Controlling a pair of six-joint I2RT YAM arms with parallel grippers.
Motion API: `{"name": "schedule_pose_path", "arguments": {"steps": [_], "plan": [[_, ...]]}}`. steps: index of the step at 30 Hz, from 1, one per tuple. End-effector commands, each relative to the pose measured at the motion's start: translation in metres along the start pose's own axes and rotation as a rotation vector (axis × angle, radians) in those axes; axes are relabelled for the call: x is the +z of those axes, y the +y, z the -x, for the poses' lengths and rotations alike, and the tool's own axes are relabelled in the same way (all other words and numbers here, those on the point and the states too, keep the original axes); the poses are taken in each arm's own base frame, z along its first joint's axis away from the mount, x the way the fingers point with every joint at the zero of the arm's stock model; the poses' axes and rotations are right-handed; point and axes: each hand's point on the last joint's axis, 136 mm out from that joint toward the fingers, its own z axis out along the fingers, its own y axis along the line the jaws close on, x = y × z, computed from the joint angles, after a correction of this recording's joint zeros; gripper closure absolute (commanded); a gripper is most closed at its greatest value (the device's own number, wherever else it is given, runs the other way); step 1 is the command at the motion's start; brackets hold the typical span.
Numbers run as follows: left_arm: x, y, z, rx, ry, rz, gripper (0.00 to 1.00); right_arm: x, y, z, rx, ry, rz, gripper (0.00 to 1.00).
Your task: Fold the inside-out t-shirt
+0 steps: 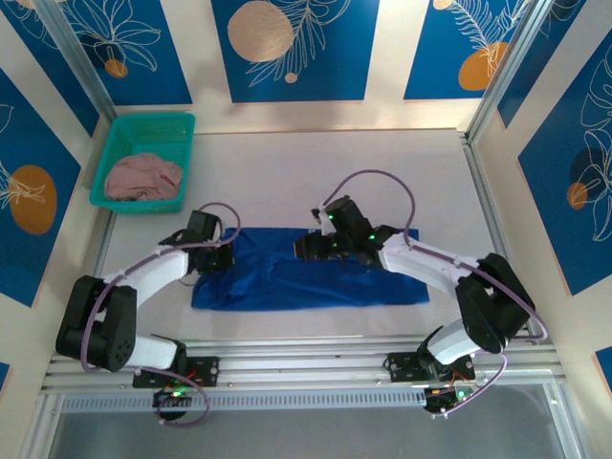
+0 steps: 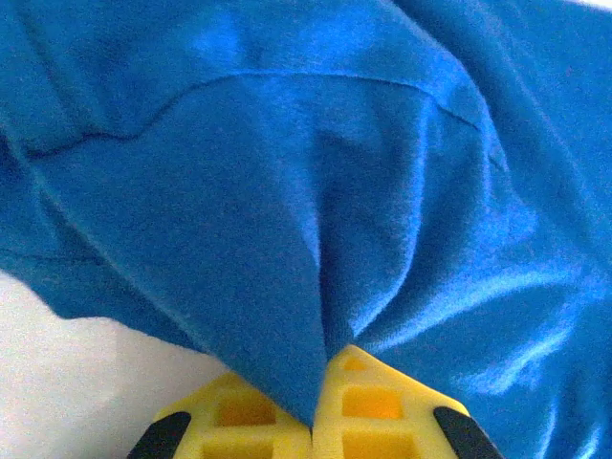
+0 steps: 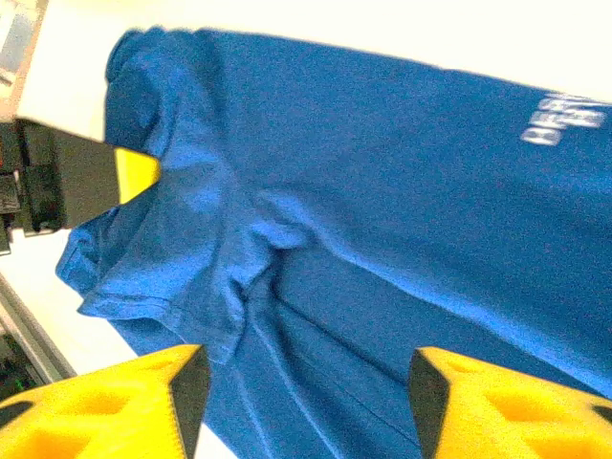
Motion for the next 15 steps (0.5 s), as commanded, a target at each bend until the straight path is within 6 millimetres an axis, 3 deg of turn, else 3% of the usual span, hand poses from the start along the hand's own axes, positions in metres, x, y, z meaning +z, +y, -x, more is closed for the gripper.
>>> {"name": "schedule_pose_path", "arguments": {"steps": [1,7,12,15], "plan": [[-0.02,0.03,0.011,-0.034,0.015,0.127,1.0,-0.014,-0.024,-0.004,0.006,0.01,-0.051,0.31],[-0.048,0.082,0.031,-0.082,0.01,0.336,1.0,-0.039,-0.065,0.007,0.091,0.005,-0.147,0.13],[-0.072,0.107,0.048,-0.047,0.016,0.493,1.0,-0.058,-0.099,0.012,0.163,-0.001,-0.247,0.11],[-0.085,0.115,0.056,0.001,0.034,0.569,1.0,-0.06,-0.106,0.012,0.168,-0.004,-0.258,0.11]]}}
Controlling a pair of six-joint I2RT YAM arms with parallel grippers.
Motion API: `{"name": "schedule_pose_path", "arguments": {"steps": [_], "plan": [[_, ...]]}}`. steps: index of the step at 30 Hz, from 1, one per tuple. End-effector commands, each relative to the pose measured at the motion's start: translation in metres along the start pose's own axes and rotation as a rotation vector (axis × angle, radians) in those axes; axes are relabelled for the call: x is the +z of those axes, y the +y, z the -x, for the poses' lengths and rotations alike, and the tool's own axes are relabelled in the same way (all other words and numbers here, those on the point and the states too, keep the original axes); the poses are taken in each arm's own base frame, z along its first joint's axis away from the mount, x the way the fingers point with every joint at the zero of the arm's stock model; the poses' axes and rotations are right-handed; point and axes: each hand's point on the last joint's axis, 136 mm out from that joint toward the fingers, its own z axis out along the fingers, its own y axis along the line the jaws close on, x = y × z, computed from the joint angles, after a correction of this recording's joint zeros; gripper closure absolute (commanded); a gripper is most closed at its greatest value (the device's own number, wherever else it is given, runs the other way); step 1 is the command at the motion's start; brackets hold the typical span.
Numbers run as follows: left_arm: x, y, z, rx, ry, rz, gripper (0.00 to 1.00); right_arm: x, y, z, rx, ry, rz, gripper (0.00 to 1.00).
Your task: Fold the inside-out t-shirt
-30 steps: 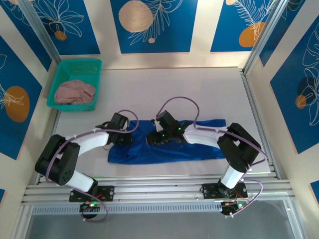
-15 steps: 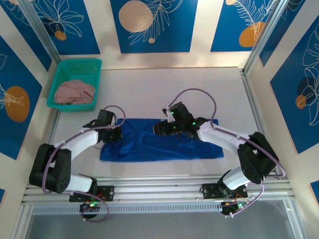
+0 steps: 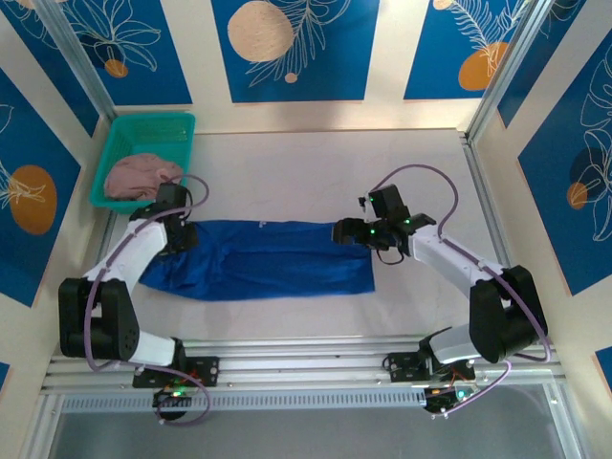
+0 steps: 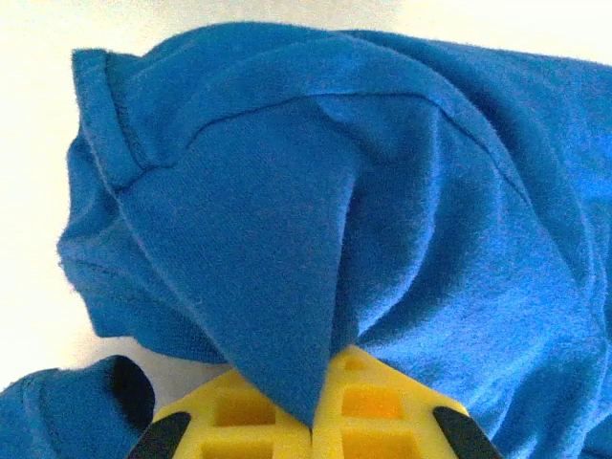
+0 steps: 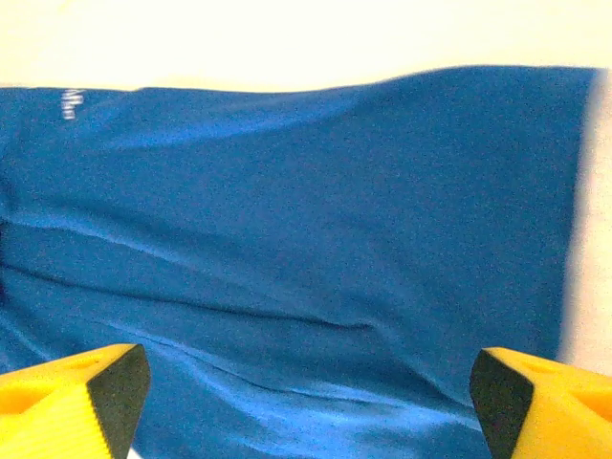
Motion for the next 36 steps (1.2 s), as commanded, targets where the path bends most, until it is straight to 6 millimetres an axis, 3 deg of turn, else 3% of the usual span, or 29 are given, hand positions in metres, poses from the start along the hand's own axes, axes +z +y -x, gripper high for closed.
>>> {"name": "schedule_pose_path", "arguments": {"steps": [1,6,14,23,30,36], "plan": [[-0.012,0.028,0.004,0.077,0.032,0.146,1.0,-0.011,-0.003,0.002,-0.022,0.0,-0.018,0.11],[-0.022,0.029,0.009,0.106,0.029,0.144,1.0,-0.002,0.0,-0.001,-0.028,0.042,0.01,0.13],[-0.024,0.031,0.017,0.17,0.025,0.166,1.0,0.021,0.047,-0.008,-0.092,0.105,0.166,0.25],[-0.036,0.046,0.039,0.242,-0.012,0.265,1.0,0.039,0.052,-0.011,-0.101,0.152,0.158,0.35],[-0.034,0.035,0.041,0.253,-0.001,0.207,1.0,0.065,0.055,-0.027,-0.098,0.22,0.173,0.43],[-0.046,0.02,0.034,0.244,0.002,0.108,1.0,0.087,0.033,-0.043,-0.079,0.277,0.103,0.5]]}}
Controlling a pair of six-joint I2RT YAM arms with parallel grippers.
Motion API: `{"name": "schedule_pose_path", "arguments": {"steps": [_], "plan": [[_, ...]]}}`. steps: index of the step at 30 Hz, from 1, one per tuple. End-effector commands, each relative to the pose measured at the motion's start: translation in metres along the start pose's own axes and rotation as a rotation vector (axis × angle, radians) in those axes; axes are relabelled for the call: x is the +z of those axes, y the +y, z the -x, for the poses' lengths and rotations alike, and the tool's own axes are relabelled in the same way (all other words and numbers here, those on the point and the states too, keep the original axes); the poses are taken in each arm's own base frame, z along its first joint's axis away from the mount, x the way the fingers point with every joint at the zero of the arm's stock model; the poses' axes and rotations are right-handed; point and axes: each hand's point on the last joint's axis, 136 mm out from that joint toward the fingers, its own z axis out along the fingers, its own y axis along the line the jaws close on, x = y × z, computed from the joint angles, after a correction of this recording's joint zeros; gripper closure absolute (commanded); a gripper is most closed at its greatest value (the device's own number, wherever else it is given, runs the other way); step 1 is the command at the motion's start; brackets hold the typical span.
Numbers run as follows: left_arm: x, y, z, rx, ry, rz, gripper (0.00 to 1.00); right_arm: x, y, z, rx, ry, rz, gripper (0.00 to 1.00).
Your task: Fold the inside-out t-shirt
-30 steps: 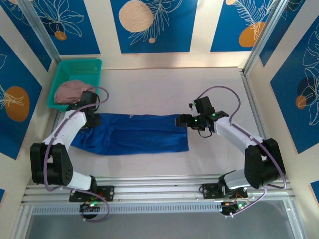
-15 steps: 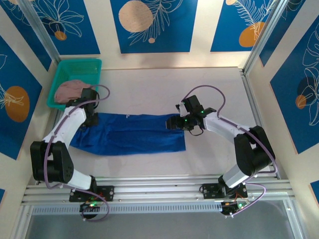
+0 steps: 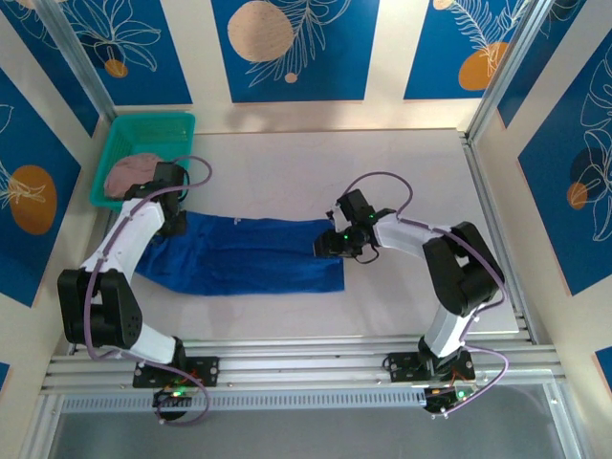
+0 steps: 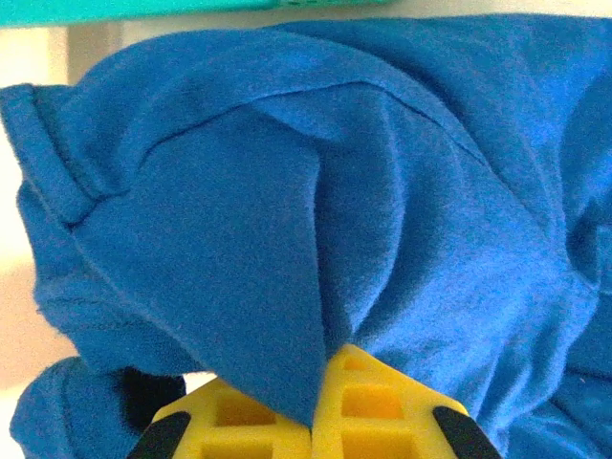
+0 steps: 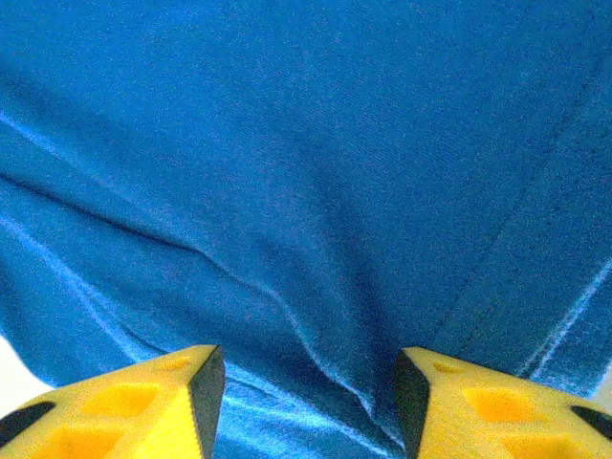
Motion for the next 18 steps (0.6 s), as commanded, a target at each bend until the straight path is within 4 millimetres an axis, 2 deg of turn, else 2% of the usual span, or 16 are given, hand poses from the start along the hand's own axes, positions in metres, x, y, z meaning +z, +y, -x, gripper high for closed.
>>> {"name": "schedule_pose_path", "arguments": {"steps": [1,4,12,15,18], "plan": [[-0.019,-0.007,0.0,-0.005,-0.012,-0.083,1.0,0.007,-0.003,0.0,0.003,0.015,0.001,0.5],[-0.032,-0.023,-0.004,0.003,-0.013,-0.15,1.0,0.008,-0.003,-0.001,0.003,0.021,0.009,0.5],[-0.077,-0.081,-0.007,0.004,-0.009,-0.375,1.0,0.005,0.002,-0.001,-0.011,0.018,0.031,0.5],[-0.095,-0.109,-0.008,-0.002,-0.01,-0.453,1.0,0.002,0.008,0.004,-0.018,0.011,0.055,0.5],[-0.112,-0.145,-0.01,-0.011,-0.001,-0.549,1.0,-0.008,0.015,0.011,-0.016,-0.014,0.084,0.48]]}}
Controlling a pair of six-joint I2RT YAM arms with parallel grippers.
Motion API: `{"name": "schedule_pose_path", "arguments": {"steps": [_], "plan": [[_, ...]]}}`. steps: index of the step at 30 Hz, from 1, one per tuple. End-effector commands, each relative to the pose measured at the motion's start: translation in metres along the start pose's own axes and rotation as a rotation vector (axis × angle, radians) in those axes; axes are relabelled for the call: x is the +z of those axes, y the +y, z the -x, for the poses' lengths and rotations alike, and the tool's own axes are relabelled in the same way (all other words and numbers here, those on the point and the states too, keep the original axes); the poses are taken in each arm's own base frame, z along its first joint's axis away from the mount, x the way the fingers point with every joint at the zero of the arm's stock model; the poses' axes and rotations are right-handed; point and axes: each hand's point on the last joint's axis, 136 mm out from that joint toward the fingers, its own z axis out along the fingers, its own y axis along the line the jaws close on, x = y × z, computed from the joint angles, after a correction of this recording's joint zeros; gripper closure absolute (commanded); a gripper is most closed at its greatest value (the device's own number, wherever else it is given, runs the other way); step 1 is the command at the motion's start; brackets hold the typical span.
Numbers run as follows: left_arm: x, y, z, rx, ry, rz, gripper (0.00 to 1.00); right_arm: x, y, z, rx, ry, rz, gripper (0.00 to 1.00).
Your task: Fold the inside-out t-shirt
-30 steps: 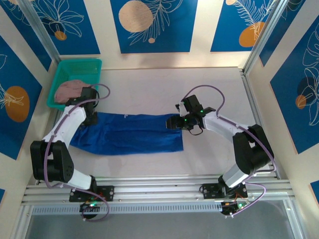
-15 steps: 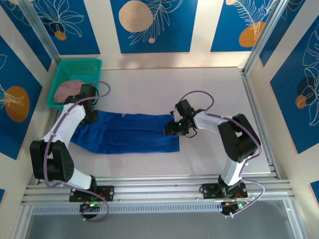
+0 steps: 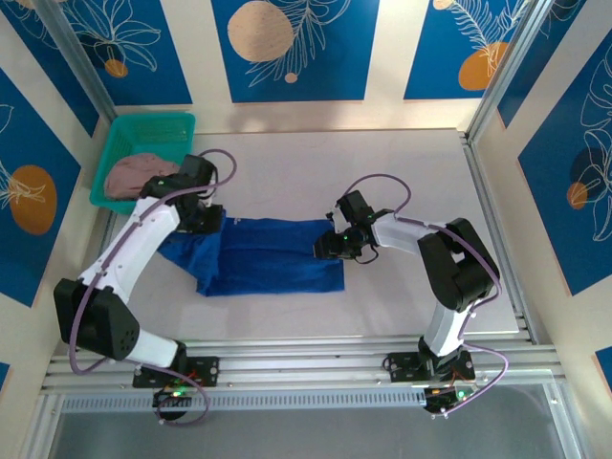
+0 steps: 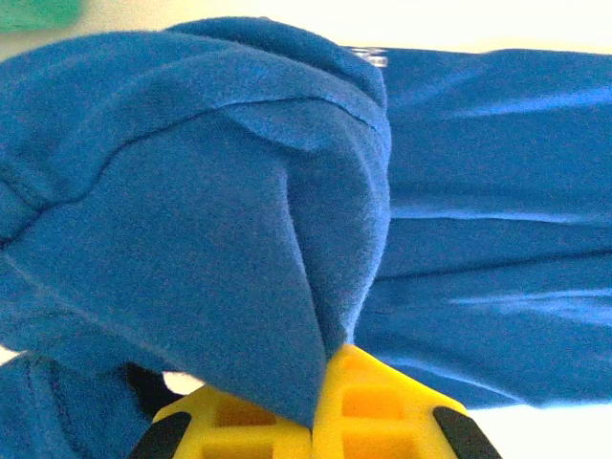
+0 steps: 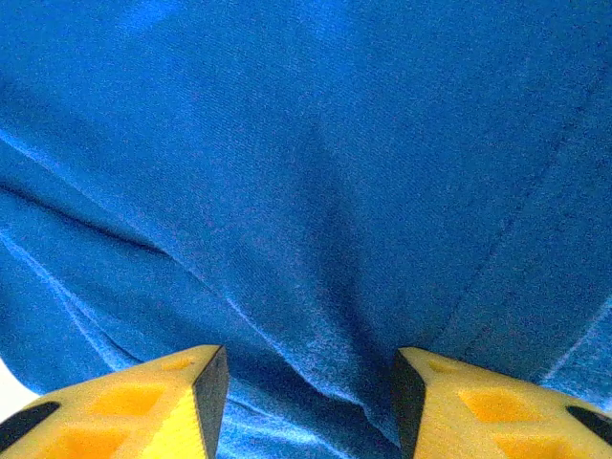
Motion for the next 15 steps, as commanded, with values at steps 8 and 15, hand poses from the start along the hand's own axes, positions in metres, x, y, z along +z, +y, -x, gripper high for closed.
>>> {"name": "schedule_pose_path", "arguments": {"steps": [8,15], "plan": [[0.024,-0.139,-0.001,-0.082,0.06,-0.274,1.0,-0.066,0.012,0.024,0.026,-0.137,0.121,0.45],[0.064,-0.231,0.024,-0.123,0.043,-0.395,0.9,-0.088,-0.018,0.011,0.098,-0.18,0.075,0.45]]}}
